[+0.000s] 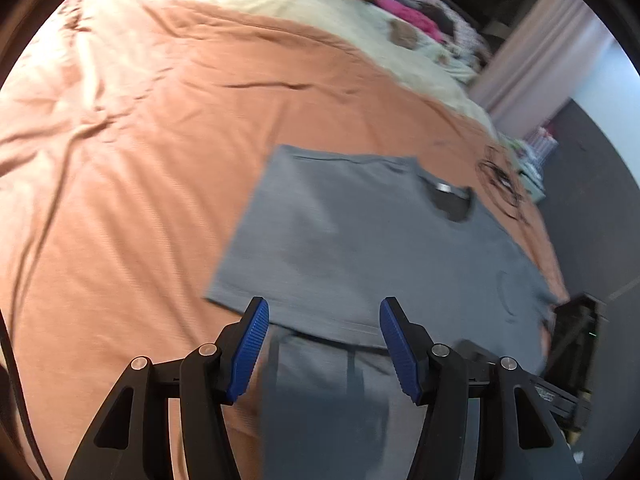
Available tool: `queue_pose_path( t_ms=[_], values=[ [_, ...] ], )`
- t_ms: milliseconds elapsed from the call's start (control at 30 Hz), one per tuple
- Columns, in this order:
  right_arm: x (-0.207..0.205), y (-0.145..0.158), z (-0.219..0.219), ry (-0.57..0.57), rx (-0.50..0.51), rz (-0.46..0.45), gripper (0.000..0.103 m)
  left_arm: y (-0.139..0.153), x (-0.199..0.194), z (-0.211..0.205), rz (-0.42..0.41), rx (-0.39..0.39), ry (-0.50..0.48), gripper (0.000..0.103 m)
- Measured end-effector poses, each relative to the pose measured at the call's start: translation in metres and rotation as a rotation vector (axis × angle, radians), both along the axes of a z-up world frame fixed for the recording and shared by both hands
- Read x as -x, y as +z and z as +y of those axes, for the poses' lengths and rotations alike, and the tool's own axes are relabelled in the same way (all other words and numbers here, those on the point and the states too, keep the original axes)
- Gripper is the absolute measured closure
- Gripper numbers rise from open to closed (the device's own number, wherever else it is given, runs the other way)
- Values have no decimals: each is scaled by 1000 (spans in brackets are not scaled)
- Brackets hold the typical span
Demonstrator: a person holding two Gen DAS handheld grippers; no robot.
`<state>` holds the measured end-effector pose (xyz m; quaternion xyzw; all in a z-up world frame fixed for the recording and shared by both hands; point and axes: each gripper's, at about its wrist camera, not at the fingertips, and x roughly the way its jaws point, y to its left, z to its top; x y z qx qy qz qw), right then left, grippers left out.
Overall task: Fold small clothes
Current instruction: 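Lift the gripped side and fold it over toward the shirt's middle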
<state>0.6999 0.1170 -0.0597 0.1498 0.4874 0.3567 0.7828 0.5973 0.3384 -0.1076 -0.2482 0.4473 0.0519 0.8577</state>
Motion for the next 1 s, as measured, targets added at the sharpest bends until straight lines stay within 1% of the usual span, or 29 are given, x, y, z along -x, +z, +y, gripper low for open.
queue_pose_path(
  t_ms=[100, 200, 333, 433, 467, 500, 533, 567, 600, 633, 667, 700, 767, 833, 933, 1000],
  values=[
    [1, -2, 8, 24, -2, -17, 40, -14, 0, 16, 23, -14, 49, 43],
    [0, -5, 18, 47, 17, -31, 40, -33, -2, 28, 54, -36, 81, 43],
    [-4, -9, 21, 55, 20, -21, 40, -58, -7, 41, 81, -19, 100, 43],
    [-8, -12, 23, 59, 31, -29, 40, -71, -10, 45, 85, 1, 101, 44],
    [-9, -12, 25, 64, 33, -32, 40, -75, -13, 45, 90, -2, 101, 48],
    [-10, -12, 27, 67, 35, -36, 40, -79, -15, 46, 97, -3, 100, 57],
    [-9, -11, 28, 70, 40, -41, 40, -84, -18, 45, 107, -2, 96, 63],
    [-9, -11, 30, 72, 47, -45, 40, -85, -21, 44, 116, -10, 96, 76],
    [-10, -11, 31, 70, 54, -45, 40, -84, -23, 43, 119, -24, 94, 93],
    [-11, -11, 32, 68, 55, -45, 40, -80, -24, 43, 110, -16, 82, 99],
    [-11, -10, 31, 67, 52, -45, 40, -75, -25, 43, 95, 6, 68, 99],
    [-11, -8, 31, 67, 49, -49, 40, -68, -25, 42, 84, 5, 60, 99],
    [-10, -5, 28, 72, 46, -67, 40, -49, -28, 38, 60, -23, 43, 99],
    [-11, -2, 24, 68, 45, -76, 40, -32, -34, 34, 44, -30, 31, 99],
    [-13, 0, 14, 56, 26, -70, 40, -14, -43, 24, 4, -17, -5, 99],
    [-15, 2, 7, 50, 18, -69, 40, 0, -53, 11, -12, -44, -35, 99]
  ],
)
